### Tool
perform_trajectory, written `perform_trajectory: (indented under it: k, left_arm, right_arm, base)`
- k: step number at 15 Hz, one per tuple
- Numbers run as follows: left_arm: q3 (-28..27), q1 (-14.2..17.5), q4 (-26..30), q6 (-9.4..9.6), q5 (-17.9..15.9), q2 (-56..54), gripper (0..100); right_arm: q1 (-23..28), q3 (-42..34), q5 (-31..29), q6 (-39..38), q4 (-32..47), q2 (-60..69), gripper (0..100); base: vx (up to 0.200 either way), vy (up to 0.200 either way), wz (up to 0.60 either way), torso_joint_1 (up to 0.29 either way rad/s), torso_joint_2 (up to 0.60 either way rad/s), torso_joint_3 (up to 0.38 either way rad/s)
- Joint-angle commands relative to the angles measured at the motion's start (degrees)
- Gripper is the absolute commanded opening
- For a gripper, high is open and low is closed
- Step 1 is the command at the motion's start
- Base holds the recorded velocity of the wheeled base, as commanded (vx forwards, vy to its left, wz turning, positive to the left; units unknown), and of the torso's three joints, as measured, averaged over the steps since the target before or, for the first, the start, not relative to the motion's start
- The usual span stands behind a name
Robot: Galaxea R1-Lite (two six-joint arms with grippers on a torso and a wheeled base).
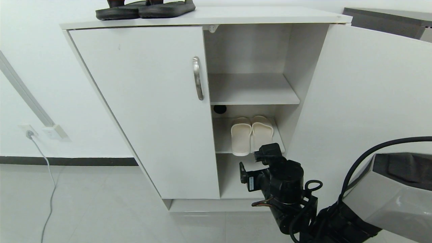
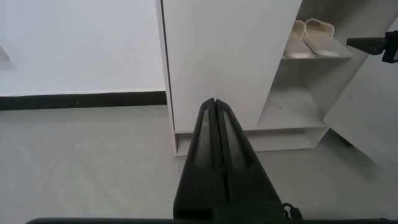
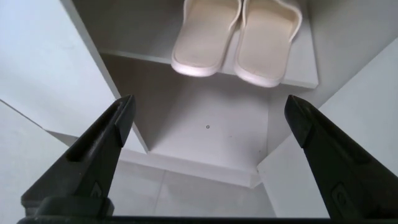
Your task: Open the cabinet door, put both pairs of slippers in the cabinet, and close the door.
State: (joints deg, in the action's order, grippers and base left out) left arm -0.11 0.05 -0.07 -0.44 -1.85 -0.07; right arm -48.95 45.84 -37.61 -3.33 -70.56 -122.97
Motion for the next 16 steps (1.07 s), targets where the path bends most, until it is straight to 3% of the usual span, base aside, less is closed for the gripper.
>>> perform_trajectory:
  k: [1, 6, 16]
  left_arm:
    - [0.02, 0.04, -0.01, 0.0, 0.01, 0.07, 0]
    - [0.02, 0.04, -0.01, -0.09, 0.18, 0.07, 0]
    - [0.02, 0.04, -0.01, -0.18, 0.18, 0.07, 0]
  right_arm:
    - [-0.01, -0.05, -0.01, 0.08, -0.02, 0.01, 100]
    - [0.25, -0.66, -0.01, 0.08, -0.02, 0.18, 100]
    - [1.4, -4.35, 0.78, 3.24, -4.15, -0.52, 100]
  base:
    - [0.0, 0.0, 0.0, 0.002, 0.0, 0.193]
    - [0.0, 0.0, 0.0, 0.003, 0.0, 0.181]
    - [0.0, 0.02, 0.0, 0.0, 0.0, 0.001]
